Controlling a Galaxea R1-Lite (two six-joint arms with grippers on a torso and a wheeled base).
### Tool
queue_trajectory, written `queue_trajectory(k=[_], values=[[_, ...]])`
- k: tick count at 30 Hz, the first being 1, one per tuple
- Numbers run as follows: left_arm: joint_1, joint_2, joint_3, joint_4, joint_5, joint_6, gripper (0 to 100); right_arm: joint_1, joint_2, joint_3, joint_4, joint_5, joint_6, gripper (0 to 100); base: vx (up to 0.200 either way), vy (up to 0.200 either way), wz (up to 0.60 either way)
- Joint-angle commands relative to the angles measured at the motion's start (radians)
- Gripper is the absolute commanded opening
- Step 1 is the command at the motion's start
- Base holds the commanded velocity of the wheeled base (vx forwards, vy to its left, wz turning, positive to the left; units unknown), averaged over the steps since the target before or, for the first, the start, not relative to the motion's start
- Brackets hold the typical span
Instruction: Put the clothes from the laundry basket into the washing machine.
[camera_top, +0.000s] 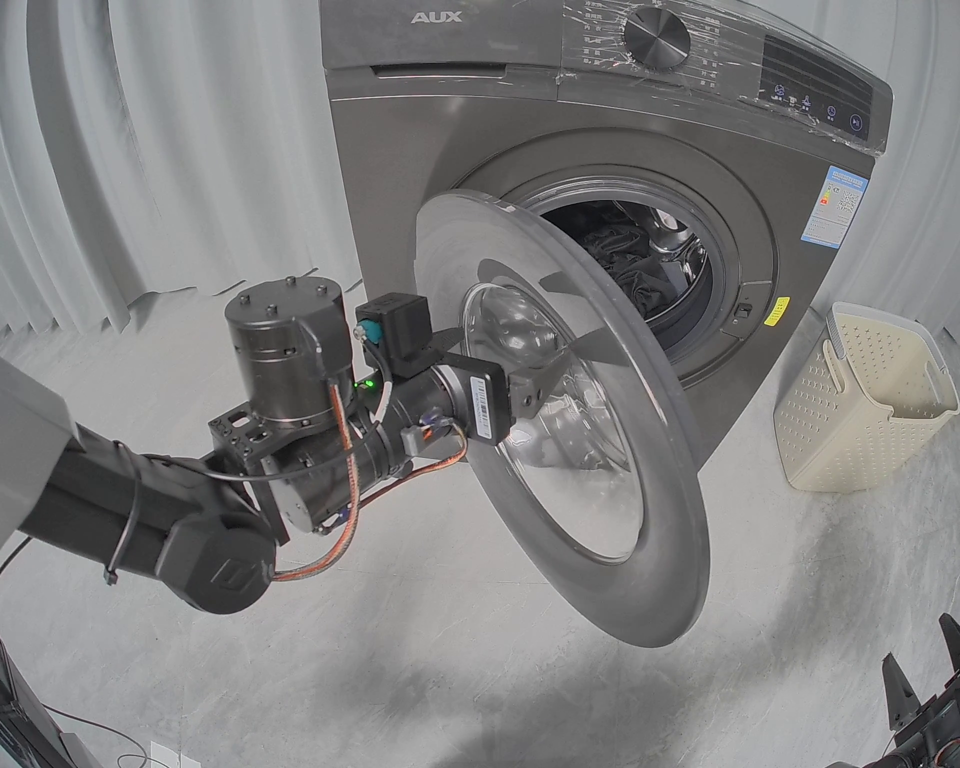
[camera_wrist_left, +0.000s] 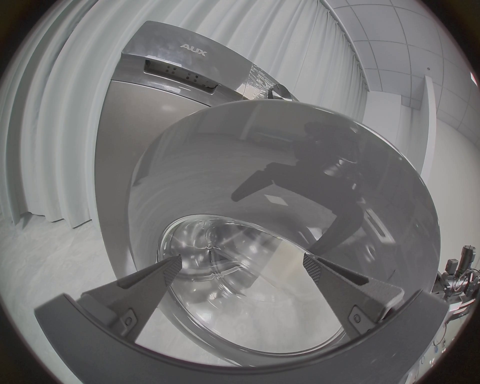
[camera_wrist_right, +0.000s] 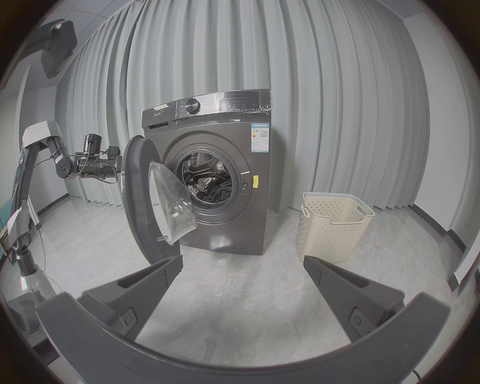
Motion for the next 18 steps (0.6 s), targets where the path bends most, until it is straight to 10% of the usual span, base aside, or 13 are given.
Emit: queue_trajectory(k=[1, 18], values=[[0.001, 0.089, -0.103, 0.002, 0.003, -0.001, 100, 0.000, -0.005, 0.018, 0.000, 0.000, 0.000, 100, 0.000, 0.000, 0.00], [0.037, 0.327, -0.468, -0.004, 0.095, -0.038, 100, 0.000, -0.005, 0.018, 0.000, 0.000, 0.000, 100, 0.000, 0.000, 0.00]])
